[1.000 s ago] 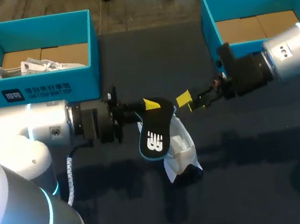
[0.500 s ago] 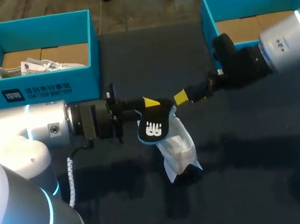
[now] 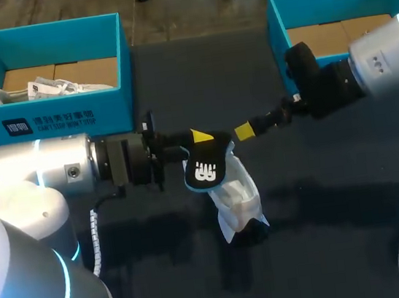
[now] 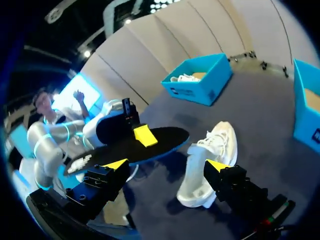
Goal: Take the shoe out of the shoebox, open the shoe tongue, remove and reinsert the insole, then place the shoe into the shoebox
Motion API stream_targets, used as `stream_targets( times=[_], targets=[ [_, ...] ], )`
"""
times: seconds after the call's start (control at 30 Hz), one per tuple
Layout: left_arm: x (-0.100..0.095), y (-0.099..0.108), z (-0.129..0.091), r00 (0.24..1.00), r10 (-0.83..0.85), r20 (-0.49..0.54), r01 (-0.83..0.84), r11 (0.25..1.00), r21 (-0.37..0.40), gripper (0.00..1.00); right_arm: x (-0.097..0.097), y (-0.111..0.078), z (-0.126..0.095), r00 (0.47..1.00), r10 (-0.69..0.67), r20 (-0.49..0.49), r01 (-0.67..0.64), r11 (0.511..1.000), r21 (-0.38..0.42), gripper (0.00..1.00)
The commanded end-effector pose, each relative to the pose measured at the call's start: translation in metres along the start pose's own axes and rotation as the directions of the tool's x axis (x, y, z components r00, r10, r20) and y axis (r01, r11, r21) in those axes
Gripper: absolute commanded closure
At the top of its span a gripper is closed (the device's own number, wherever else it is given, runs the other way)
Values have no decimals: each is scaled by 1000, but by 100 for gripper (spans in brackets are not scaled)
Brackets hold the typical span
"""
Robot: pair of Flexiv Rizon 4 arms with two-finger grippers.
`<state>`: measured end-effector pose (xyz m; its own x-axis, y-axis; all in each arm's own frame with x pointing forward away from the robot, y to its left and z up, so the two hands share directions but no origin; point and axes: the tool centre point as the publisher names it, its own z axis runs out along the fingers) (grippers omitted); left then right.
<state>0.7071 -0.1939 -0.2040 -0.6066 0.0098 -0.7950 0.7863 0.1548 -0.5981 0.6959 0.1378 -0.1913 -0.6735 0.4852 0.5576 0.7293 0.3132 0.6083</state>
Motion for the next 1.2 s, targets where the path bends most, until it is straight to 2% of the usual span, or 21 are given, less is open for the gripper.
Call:
stream_targets(
  times=[0.03,0.2,0.27,0.33,0.37,0.9,1.0,1.13,1.17,1.2],
  targets=[
    [1,-1,1,1000,1,3,-1,1000,-3,100,-3,-7,-17,974,-225,35,224,974,19,0],
    [1,-1,1,1000,1,3,-1,1000,-3,100,-13,-9,-25,912,-410,31,407,911,65,0],
    [1,-1,1,1000,1,3,-1,1000,-3,100,-15,-9,-25,872,-490,-12,489,868,87,0],
    [1,-1,1,1000,1,3,-1,1000,-3,100,-18,-11,-23,859,-511,-30,510,850,130,0],
    [1,-1,1,1000,1,3,-1,1000,-3,100,-21,-14,-23,869,-496,1,490,860,143,0],
    [1,-1,1,1000,1,3,-1,1000,-3,100,-21,-14,-23,869,-496,1,490,860,143,0],
    [3,-6,-1,1000,-27,10,27,1000,15,100,-33,-24,-21,824,-567,18,554,811,190,0],
    [7,-13,-3,998,-63,1,63,998,28,100,-42,-33,-17,728,-685,25,670,720,182,0],
    [9,-15,-3,997,-75,-2,75,996,40,100,-43,-35,-14,696,-718,4,705,684,189,0],
    [9,-16,-3,997,-76,-1,76,996,41,100,-45,-37,-11,690,-724,-2,710,675,199,0]
  ],
)
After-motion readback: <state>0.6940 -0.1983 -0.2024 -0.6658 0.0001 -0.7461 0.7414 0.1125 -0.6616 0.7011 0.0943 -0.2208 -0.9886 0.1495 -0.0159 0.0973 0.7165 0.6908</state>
